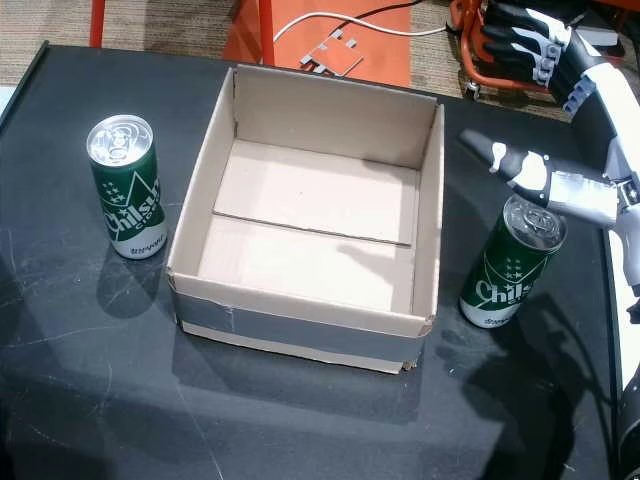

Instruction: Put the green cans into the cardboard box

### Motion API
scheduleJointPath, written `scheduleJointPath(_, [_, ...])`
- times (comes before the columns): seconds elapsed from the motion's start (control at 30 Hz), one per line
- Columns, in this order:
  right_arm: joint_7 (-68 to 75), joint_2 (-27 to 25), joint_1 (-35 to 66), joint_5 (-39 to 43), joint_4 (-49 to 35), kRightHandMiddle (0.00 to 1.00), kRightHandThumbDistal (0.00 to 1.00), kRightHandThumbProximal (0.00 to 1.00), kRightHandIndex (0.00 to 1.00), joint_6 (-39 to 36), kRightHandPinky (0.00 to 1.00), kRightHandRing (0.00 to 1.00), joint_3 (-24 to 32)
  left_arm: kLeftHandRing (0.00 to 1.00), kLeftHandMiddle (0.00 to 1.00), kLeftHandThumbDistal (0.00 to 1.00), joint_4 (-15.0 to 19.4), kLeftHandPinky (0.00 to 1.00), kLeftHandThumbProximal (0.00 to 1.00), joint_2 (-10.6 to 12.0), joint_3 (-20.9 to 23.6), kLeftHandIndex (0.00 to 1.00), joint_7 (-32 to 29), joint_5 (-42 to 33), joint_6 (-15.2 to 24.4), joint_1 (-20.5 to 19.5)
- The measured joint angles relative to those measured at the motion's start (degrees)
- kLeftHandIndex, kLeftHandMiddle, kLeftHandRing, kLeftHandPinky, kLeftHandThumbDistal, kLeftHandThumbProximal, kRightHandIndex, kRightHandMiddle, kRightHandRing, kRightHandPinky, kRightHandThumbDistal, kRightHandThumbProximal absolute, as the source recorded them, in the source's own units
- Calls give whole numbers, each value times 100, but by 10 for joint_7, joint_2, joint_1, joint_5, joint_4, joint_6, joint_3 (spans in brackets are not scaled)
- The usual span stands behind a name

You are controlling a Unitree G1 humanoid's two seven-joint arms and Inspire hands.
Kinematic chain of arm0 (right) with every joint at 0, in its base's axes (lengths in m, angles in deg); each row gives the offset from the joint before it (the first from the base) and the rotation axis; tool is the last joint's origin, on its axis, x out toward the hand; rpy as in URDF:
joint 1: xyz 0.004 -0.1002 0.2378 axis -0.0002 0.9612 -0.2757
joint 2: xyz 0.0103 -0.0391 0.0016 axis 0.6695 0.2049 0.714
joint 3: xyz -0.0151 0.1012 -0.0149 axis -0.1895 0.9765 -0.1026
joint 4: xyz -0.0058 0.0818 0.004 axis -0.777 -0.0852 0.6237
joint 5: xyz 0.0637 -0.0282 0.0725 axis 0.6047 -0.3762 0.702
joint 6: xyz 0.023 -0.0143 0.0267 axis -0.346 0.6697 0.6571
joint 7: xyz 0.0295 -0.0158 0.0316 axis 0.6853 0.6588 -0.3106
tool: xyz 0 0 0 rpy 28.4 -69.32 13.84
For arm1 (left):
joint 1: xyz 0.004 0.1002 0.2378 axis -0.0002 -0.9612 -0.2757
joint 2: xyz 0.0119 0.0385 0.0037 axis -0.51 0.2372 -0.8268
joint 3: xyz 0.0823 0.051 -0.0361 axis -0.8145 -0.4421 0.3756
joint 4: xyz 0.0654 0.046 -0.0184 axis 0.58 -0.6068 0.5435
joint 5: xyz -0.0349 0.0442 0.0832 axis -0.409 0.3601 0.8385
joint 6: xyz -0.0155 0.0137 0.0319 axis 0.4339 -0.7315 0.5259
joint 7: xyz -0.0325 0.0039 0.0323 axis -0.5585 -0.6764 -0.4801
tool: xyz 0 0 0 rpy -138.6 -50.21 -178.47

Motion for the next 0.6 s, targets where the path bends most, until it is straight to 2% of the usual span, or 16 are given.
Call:
scheduleJointPath(0.1, [11,0,6,-6,18,77,100,80,80,7,86,79,0,100,96,62,-1,100,53,0,3,96,-4,0,0,0])
scheduleJointPath(0.17, [23,0,9,-16,30,78,100,80,81,17,87,80,0,100,95,65,-1,100,52,0,5,96,-7,0,3,1])
scheduleJointPath(0.3, [41,2,13,-26,46,79,100,78,83,47,87,81,-2,100,95,68,-1,100,57,0,7,95,-8,0,8,3])
scheduleJointPath(0.4, [47,7,20,-28,53,78,100,79,83,57,87,81,-1,100,95,66,-2,100,52,0,8,95,-9,0,10,4])
scheduleJointPath(0.6, [58,9,26,-38,60,79,100,80,83,72,88,81,-2,100,95,69,-2,100,52,-1,8,96,-10,0,10,4])
